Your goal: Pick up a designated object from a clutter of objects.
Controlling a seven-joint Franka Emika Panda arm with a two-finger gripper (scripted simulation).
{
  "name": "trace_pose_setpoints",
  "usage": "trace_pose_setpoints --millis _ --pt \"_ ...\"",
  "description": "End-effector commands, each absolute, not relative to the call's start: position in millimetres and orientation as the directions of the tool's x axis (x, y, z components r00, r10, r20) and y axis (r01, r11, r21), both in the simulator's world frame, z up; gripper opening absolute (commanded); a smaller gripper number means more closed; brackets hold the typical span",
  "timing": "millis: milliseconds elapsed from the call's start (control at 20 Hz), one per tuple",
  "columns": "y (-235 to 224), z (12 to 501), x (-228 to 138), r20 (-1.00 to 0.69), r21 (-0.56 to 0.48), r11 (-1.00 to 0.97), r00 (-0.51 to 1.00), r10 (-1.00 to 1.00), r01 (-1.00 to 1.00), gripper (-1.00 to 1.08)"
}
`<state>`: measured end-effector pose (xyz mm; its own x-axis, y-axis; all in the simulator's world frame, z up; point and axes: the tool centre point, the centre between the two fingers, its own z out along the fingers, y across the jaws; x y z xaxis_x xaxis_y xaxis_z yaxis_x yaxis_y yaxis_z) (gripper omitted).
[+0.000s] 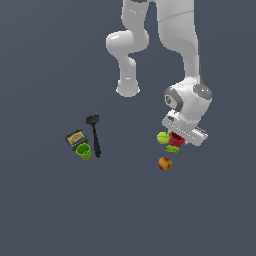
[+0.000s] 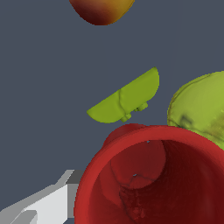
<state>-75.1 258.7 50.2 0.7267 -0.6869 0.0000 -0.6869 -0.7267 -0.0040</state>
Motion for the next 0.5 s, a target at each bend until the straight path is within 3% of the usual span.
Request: trace_pose_setpoints --millis 0,450 --pt "255.2 47.2 -74.6 0.000 0.000 -0.723 0.723 -0.690 -0.690 -1.00" --pt "258.9 50.4 -74.9 0.001 -0.005 -0.727 0.727 -0.686 -0.686 -1.00"
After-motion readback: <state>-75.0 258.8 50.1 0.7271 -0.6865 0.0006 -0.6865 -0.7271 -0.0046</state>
